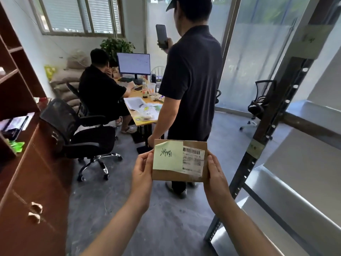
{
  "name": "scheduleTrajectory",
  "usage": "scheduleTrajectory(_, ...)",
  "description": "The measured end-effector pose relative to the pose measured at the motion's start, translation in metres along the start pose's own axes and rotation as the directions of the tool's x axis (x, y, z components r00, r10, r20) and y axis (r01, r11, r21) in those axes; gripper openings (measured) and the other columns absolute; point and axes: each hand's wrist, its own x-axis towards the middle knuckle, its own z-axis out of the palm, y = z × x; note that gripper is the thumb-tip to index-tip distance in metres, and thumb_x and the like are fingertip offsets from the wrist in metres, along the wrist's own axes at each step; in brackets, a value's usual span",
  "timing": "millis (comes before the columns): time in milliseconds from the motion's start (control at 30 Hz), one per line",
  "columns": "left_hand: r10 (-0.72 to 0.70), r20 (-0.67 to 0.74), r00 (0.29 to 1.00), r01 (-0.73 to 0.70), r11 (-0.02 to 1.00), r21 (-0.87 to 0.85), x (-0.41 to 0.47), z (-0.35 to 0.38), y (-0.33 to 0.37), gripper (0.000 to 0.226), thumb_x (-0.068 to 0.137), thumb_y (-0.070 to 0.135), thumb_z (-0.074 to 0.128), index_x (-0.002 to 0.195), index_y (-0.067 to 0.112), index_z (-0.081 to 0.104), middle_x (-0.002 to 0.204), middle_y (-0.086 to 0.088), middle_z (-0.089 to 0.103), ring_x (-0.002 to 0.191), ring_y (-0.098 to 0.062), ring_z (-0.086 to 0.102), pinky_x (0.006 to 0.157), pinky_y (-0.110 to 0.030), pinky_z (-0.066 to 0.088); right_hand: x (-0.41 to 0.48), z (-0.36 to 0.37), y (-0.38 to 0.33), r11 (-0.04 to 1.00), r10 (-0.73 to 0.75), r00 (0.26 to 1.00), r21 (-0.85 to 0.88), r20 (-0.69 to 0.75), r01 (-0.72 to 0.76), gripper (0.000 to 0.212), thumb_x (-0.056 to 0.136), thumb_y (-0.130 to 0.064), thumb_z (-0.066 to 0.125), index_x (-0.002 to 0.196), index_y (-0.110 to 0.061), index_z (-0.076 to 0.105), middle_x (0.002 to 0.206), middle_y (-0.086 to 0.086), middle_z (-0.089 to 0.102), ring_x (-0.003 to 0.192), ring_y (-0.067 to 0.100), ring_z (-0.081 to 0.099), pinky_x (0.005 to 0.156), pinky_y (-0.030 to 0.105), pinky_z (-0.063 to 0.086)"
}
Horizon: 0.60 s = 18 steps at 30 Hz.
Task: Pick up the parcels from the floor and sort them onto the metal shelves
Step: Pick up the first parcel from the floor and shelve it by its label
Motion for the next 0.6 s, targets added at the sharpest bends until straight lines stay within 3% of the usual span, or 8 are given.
scheduleTrajectory(133,-0.037,0.055,0.998,0.035,0.999,0.039,0.021,0.014,-0.016,0.021,0.099,0.055,0.053,0.106,0.043,0.068,0.105,0.008,0.077,0.095,-0.006,0.071,0.073,-0.022,0.055,0.016,-0.009,0.004,1.000,-0.016,0.996,-0.006,-0.083,0.016,0.038,0.111,-0.027,0.029,0.138,-0.030,0.056,0.116,-0.003,0.076,0.110,0.015,0.071,0.077,0.024,0.059)
scheduleTrajectory(233,-0.064,0.096,0.993,0.062,0.998,0.033,0.041,0.030,-0.025,0.021,0.099,0.053,0.054,0.107,0.040,0.069,0.106,0.003,0.077,0.098,-0.011,0.071,0.080,-0.029,0.055,0.028,-0.023,0.006,1.000,-0.017,0.989,-0.011,-0.146,0.016,0.038,0.111,-0.029,0.029,0.139,-0.031,0.055,0.119,-0.003,0.075,0.112,0.015,0.070,0.083,0.029,0.056)
scheduleTrajectory(333,-0.085,0.139,0.987,0.080,0.996,0.040,0.056,0.050,-0.039,0.022,0.099,0.053,0.054,0.106,0.039,0.069,0.106,0.001,0.077,0.098,-0.012,0.070,0.085,-0.034,0.053,0.042,-0.042,0.010,1.000,-0.018,0.982,-0.021,-0.186,0.015,0.038,0.111,-0.032,0.029,0.139,-0.032,0.055,0.120,-0.004,0.073,0.111,0.012,0.070,0.079,0.025,0.059)
scheduleTrajectory(467,-0.135,0.177,0.975,0.120,0.989,0.090,0.081,0.084,-0.058,0.023,0.098,0.057,0.051,0.102,0.042,0.068,0.099,0.009,0.077,0.089,-0.003,0.071,0.077,-0.030,0.051,0.068,-0.066,0.014,1.000,0.003,0.966,-0.011,-0.258,-0.006,0.037,0.111,-0.034,0.029,0.134,-0.035,0.058,0.115,-0.006,0.075,0.105,0.010,0.072,0.069,0.021,0.060)
scheduleTrajectory(600,-0.171,0.223,0.960,0.148,0.982,0.116,0.111,0.122,-0.069,0.024,0.099,0.054,0.052,0.104,0.037,0.069,0.102,0.005,0.077,0.093,-0.010,0.070,0.083,-0.034,0.054,0.094,-0.092,0.009,0.999,0.021,0.940,0.033,-0.341,-0.010,0.037,0.111,-0.033,0.029,0.134,-0.036,0.058,0.120,-0.003,0.073,0.112,0.015,0.069,0.077,0.024,0.058)
